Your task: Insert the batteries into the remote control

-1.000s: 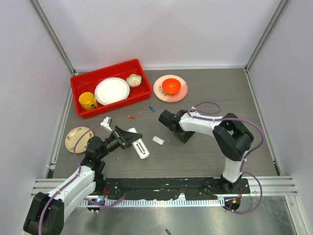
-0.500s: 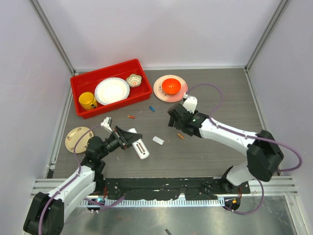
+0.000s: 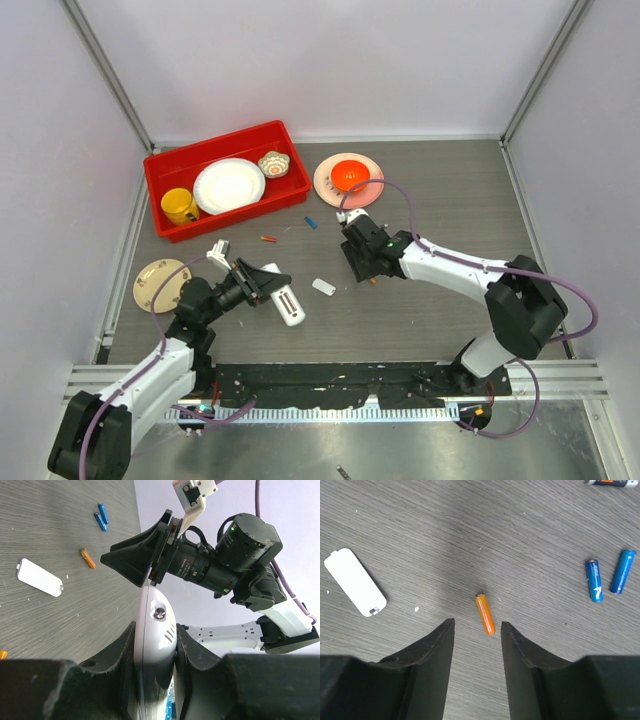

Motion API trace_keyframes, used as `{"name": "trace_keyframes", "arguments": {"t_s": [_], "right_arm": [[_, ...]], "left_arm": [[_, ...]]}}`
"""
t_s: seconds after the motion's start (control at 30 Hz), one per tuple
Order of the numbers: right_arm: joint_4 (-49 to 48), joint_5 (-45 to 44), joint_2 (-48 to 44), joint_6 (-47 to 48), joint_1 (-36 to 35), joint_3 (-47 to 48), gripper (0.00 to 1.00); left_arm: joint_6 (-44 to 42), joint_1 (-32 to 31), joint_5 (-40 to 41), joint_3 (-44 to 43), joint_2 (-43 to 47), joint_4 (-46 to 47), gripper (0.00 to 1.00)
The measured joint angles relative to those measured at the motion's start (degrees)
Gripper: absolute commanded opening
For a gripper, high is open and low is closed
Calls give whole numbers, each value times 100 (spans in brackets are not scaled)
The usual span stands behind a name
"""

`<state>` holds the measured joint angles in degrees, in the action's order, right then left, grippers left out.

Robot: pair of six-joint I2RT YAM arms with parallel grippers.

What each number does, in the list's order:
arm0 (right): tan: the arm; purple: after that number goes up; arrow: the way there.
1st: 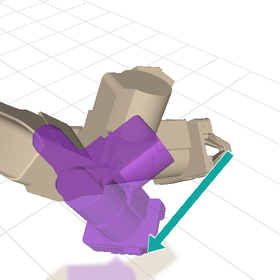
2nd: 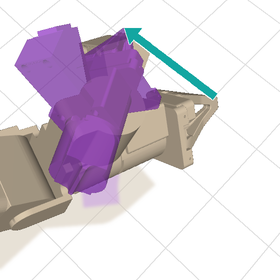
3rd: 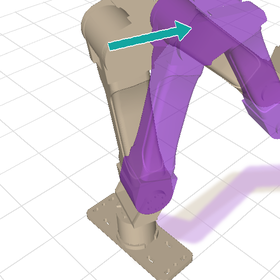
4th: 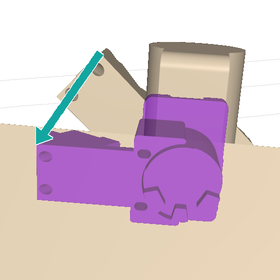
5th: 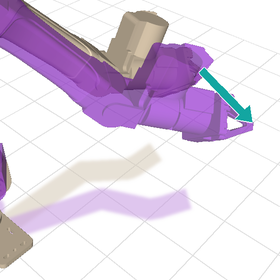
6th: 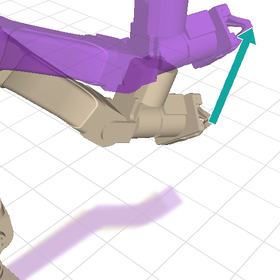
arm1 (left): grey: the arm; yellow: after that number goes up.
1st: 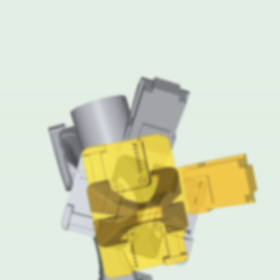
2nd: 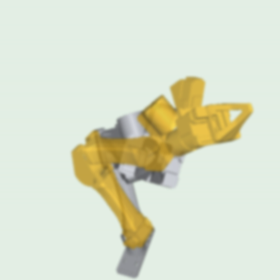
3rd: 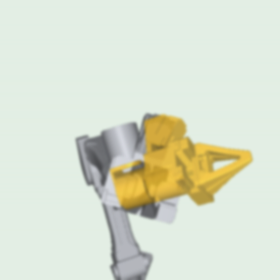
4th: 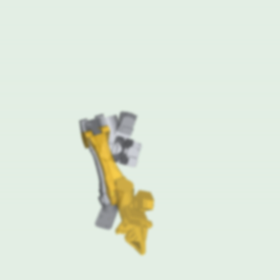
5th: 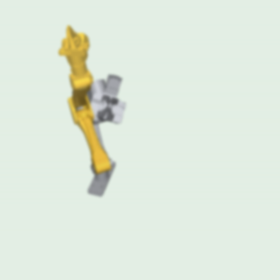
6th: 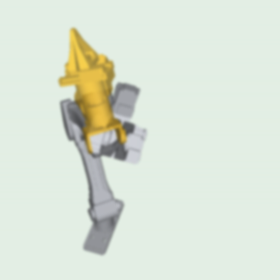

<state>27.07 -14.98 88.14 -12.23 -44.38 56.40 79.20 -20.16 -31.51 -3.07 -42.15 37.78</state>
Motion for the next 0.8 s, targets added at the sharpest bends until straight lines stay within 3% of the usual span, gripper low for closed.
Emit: {"name": "trace_keyframes", "arguments": {"t_s": [0.8], "right_arm": [[-68, 699, 503, 328, 328, -210, 33]], "left_arm": [[-22, 0, 2, 2, -160, -35, 0]]}}
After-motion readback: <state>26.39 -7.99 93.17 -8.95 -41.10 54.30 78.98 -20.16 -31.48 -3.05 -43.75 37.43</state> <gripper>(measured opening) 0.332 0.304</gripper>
